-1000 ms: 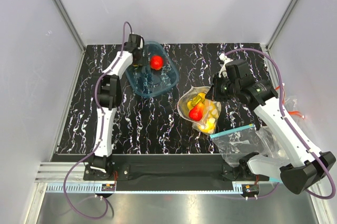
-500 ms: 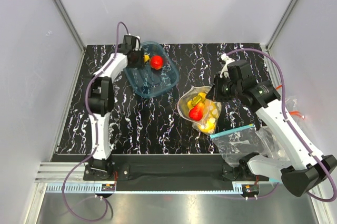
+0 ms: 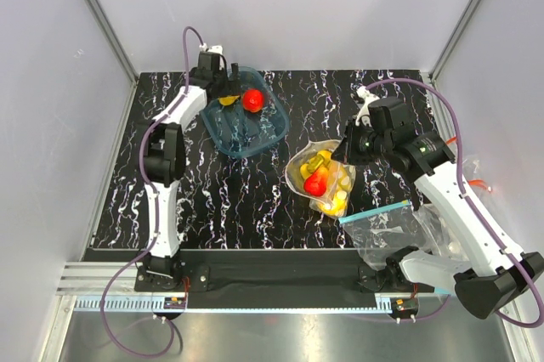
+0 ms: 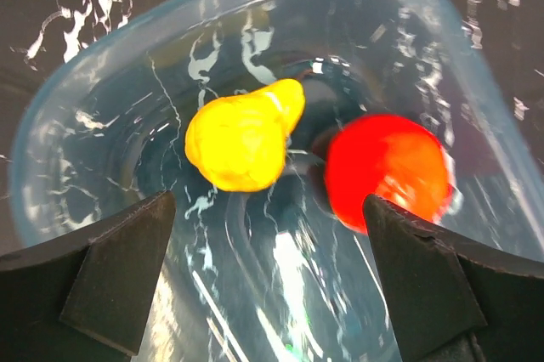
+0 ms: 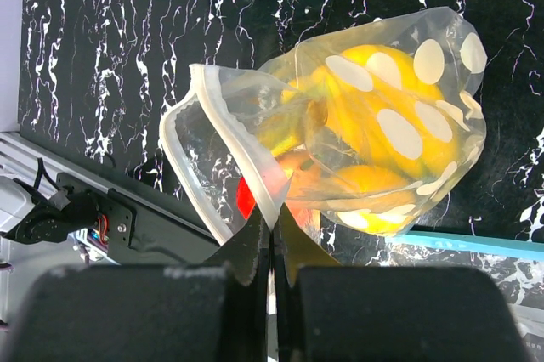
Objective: Place the food in the zip-top bag and seal the zipper
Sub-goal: Pick up the fake fruit from the bin.
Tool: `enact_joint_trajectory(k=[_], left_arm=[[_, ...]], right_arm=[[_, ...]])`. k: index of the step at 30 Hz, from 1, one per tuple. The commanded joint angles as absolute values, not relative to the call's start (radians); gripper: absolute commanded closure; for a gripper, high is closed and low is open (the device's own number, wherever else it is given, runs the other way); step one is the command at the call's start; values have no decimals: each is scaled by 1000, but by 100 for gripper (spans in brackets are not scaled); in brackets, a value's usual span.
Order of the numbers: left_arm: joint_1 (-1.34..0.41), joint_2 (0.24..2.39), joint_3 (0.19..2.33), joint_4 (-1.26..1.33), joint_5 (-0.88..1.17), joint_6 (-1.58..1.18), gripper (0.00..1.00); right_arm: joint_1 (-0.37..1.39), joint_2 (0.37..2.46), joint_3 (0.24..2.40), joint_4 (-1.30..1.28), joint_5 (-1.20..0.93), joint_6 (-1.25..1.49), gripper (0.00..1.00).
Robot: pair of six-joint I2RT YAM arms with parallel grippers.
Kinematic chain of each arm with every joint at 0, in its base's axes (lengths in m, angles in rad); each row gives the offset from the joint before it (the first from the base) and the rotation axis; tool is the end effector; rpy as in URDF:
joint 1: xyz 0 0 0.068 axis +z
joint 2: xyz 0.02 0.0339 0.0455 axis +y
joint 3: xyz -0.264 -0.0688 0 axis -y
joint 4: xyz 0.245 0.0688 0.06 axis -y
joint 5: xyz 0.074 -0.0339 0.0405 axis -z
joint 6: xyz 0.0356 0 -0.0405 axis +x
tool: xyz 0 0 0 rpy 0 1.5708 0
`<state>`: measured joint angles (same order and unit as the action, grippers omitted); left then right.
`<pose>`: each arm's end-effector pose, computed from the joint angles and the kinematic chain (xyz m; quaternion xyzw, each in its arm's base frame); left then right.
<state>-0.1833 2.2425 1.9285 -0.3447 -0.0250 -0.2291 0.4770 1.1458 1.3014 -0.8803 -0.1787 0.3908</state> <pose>0.5139 -0.0944 0.2345 -0.0261 0.8974 -0.0792 0.4333 0.1974 0.1092 0.3790 -0.0757 0.9058 0.2457 0.3368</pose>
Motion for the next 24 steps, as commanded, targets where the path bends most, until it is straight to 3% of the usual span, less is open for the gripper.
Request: enact_joint_trajectory(k=[1, 6, 8, 9, 12, 15, 16, 21, 24], left_arm=[[-176, 2256, 1896, -148, -132, -296, 1], [-175, 2377, 2051, -173, -132, -276, 1], [-176, 2472, 2139, -250, -117, -242, 2], [-172, 2511, 2281, -315, -109, -251, 4], [-167, 2556, 2349, -403, -74, -247, 6], [-167, 2499, 2222, -347, -58, -242, 17], [-167, 2493, 2214, -359, -39, -235, 31], [-169, 2376, 2028, -313, -3, -242, 37], [-169, 2300, 1925, -298, 52, -230, 57]], right_arm=[[480, 1135, 1358, -848, -206, 370, 100], [482, 1132, 1365, -851, -213, 370, 100], [480, 1126, 1368, -854, -228, 374, 100], [479, 1123, 1368, -850, -233, 376, 100], [482, 1111, 1371, -850, -235, 377, 100], [480, 1104, 1374, -850, -233, 380, 100], [480, 1103, 1373, -850, -233, 382, 100], [480, 1097, 1355, -844, -238, 390, 100], [480, 1088, 1345, -839, -250, 399, 100]])
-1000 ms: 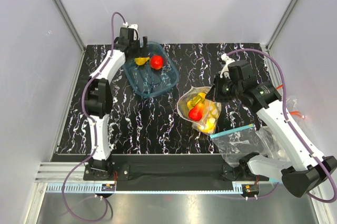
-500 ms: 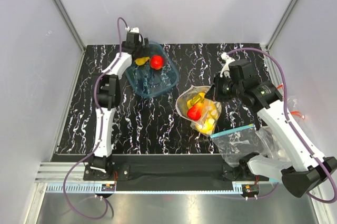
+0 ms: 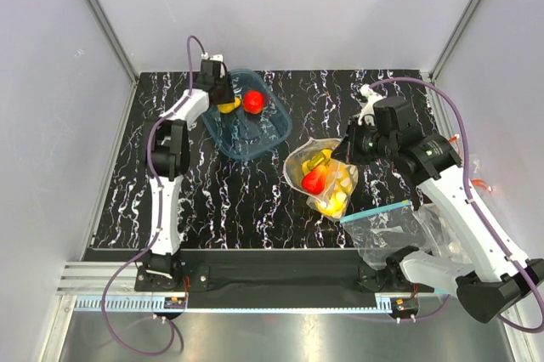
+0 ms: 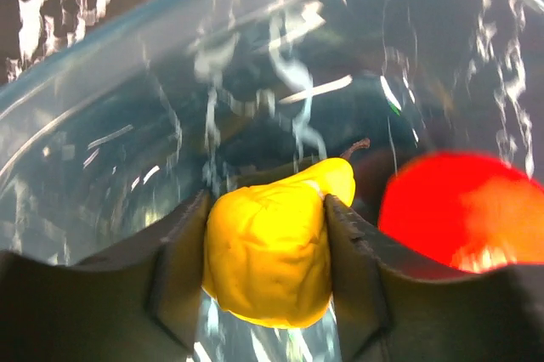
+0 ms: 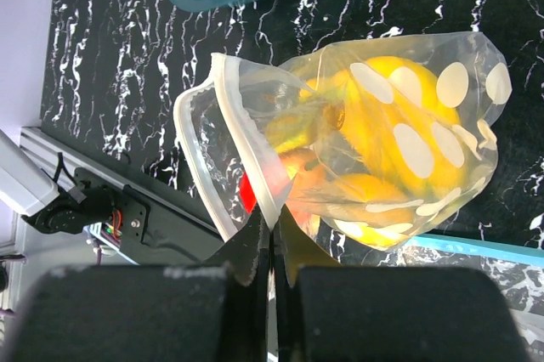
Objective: Place the food in the zip-top bag and seal the zipper
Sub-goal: Pick up the fake fruit from the bin.
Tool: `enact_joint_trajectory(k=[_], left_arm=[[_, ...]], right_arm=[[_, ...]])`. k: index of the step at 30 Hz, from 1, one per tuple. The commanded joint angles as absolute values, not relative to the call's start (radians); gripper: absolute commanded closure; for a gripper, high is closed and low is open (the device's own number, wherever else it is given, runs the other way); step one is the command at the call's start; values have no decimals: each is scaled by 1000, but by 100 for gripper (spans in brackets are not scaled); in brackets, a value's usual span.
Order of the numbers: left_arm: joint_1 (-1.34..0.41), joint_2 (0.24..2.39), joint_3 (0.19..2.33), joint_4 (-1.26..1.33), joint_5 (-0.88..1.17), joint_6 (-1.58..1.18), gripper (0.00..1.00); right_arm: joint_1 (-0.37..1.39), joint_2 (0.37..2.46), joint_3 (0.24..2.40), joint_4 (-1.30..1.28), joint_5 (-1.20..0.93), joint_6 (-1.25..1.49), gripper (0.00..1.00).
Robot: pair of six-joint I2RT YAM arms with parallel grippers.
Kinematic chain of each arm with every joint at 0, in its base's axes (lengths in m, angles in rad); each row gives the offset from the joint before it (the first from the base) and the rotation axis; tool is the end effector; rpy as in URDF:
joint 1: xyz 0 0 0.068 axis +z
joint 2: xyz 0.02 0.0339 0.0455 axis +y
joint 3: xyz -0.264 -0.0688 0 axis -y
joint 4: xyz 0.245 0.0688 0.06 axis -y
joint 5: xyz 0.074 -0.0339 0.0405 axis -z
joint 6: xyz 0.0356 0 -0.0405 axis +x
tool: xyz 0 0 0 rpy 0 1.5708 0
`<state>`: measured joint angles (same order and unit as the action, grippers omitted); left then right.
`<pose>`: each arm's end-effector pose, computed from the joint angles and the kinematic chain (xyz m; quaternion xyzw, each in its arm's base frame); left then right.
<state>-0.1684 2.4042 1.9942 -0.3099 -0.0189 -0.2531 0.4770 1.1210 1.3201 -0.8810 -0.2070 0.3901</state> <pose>0.5388 -0.0909 0.1761 -0.0425 0.9098 -0.0779 0.4054 0.1903 0.1066 0.3899 -0.0834 0.8952 0.2643 0.3489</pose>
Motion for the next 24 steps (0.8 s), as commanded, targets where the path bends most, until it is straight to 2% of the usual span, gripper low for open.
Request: enact_joint_trajectory(k=[1, 3, 8, 10, 15, 24], left_arm=[[-167, 2284, 1907, -302, 58, -224, 60], [-169, 2237, 1850, -293, 69, -221, 67], [-167, 2068, 1685, -229, 98, -241, 68], [-169, 1969, 1570, -164, 162, -265, 74], [-175, 1767, 1307, 46, 280, -350, 75], [-276, 1393, 1042, 87, 284, -397, 76]], right_arm=[[480, 1082, 1344, -838, -261, 402, 100], [480, 1074, 1338, -836, -265, 408, 100], [480, 1065, 1310, -830, -247, 407, 100], [480, 1071, 1307, -828, -235, 405, 100], [480, 1088, 1298, -810, -227, 402, 100], [482, 1100, 1290, -795, -229, 405, 100]])
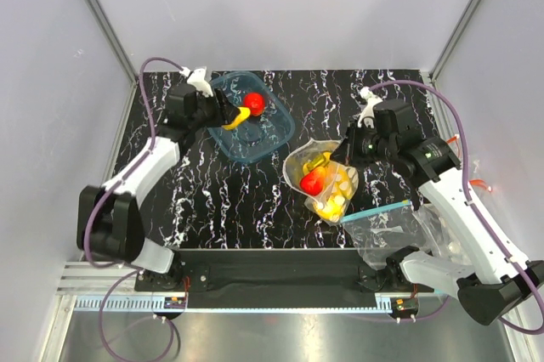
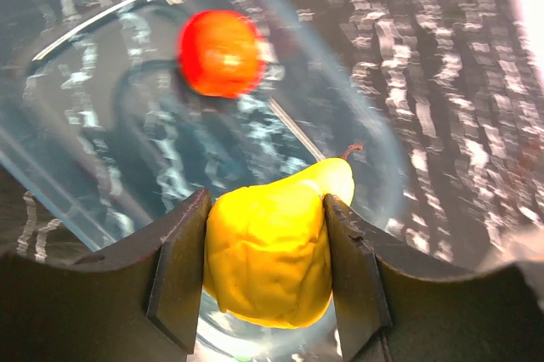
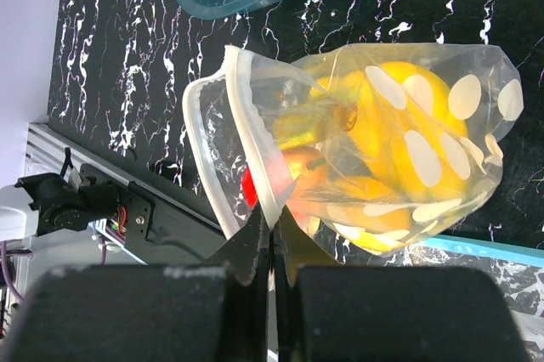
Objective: Place the food in the zip-top bag and seal the zipper
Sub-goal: Pick up the fake fruit from the bin.
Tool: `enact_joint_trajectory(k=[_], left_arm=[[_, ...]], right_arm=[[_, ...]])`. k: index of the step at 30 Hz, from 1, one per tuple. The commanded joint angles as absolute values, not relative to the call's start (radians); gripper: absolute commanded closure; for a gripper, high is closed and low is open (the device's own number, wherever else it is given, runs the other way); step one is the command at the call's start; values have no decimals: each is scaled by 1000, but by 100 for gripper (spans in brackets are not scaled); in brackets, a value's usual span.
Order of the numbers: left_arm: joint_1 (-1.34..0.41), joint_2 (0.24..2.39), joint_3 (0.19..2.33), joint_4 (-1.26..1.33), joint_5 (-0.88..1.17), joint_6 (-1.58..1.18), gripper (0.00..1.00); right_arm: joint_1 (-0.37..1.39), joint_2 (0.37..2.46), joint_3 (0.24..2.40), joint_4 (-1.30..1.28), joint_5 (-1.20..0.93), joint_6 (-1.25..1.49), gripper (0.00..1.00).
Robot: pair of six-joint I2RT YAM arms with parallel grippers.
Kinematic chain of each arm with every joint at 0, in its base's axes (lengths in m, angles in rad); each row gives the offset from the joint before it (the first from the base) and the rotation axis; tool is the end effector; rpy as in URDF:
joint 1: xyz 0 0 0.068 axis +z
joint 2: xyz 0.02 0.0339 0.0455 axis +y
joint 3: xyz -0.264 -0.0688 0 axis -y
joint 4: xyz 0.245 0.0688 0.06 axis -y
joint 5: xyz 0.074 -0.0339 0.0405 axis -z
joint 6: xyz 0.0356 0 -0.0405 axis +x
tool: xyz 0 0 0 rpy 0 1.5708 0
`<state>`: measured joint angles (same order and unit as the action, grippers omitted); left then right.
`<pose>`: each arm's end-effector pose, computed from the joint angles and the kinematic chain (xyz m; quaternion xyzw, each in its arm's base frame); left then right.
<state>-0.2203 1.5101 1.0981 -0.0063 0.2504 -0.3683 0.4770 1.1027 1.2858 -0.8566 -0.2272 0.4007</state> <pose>0.3412 -0.0855 0.2898 0.0063 0.8347 -0.2570 0.4870 0.1880 0.1062 0.3849 -0.0833 0.8927 0.2756 0.3467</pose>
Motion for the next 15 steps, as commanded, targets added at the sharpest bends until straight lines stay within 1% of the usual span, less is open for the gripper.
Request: enact_joint_trajectory(k=[1, 2, 7, 9, 15], left_arm=[[-299, 1331, 1026, 87, 269, -403, 76], [-323, 1301, 997, 87, 255, -405, 76], [-564, 1148, 959, 89, 134, -403, 77], [-661, 1120, 956, 87, 91, -400, 77], [-851, 1078, 985, 35, -58, -359, 77]], right_arm=[[480, 1100, 1290, -795, -229, 405, 100], [480, 1101, 1290, -796, -227, 406, 100], [482, 1124, 1316, -833, -199, 423, 100], [480, 1127, 1324, -842, -181, 434, 100], [480, 1115, 1324, -838, -161, 453, 100]])
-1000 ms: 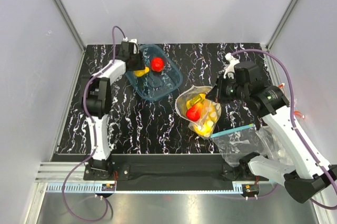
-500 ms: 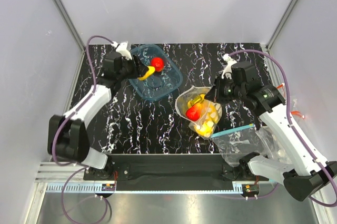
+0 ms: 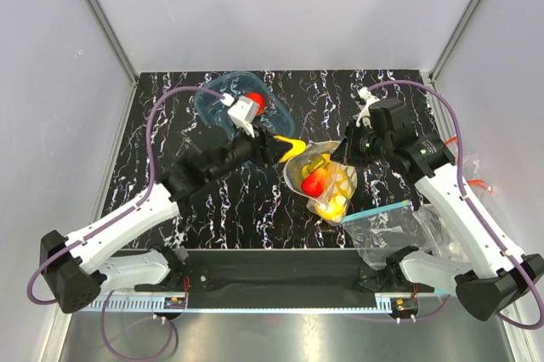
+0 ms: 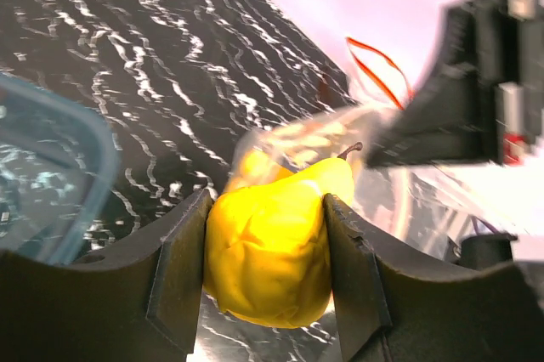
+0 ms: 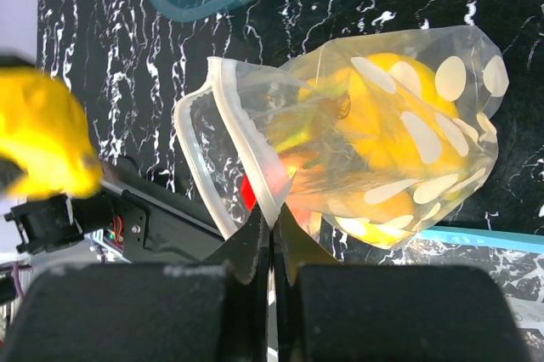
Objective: Place the food in the zip-top bag and seal the zipper
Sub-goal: Pick up the fake fruit from the bin, then place the fake fruit in the zipper food storage bag.
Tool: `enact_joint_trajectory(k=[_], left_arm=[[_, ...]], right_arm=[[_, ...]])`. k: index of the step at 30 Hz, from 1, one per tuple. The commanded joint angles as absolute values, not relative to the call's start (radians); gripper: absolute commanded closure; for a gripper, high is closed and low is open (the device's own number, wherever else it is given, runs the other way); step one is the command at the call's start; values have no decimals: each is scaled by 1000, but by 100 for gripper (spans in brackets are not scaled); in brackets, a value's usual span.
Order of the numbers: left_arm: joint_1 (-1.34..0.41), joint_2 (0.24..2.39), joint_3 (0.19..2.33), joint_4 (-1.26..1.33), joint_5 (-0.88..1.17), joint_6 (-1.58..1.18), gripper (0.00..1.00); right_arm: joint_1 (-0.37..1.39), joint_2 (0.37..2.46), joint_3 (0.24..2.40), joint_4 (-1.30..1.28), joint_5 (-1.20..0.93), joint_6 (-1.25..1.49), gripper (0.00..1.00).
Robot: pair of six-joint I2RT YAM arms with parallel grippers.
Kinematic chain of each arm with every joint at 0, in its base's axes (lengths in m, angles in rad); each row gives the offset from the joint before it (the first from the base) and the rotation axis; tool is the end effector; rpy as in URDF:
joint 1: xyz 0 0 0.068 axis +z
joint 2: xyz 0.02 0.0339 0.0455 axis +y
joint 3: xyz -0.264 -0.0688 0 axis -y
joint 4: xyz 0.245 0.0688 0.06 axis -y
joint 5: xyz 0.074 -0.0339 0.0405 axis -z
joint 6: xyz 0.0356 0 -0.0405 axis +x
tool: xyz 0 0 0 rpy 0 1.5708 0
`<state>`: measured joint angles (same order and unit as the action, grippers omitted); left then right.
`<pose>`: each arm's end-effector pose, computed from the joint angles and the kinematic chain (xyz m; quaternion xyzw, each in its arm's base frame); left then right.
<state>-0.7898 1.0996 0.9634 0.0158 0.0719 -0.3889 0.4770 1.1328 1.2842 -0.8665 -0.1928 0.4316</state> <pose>0.1810 -0.1863 0.3618 0.1723 0.7282 -0.3908 0.5361 0.1954 0.1086 0.3774 -0.0605 0.9045 0.2599 0.3327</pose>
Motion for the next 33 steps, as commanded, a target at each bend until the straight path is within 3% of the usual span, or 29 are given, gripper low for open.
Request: enact_joint_trajectory(k=[1, 9, 23, 33], left_arm=[[-868, 1078, 1000, 25, -66, -356, 77], [-1002, 1170, 1091, -72, -129, -327, 76], [-1040, 1474, 1334, -337, -120, -301, 77], [-1075, 1630, 1400, -299, -72, -310, 76]], right_arm=[[480, 1117, 1327, -839, -158, 454, 100], [479, 1100, 1333, -828, -160, 471, 100], [480, 1077, 1330, -805, -170, 485, 100], [480, 1071, 1312, -746, -235, 526, 100]])
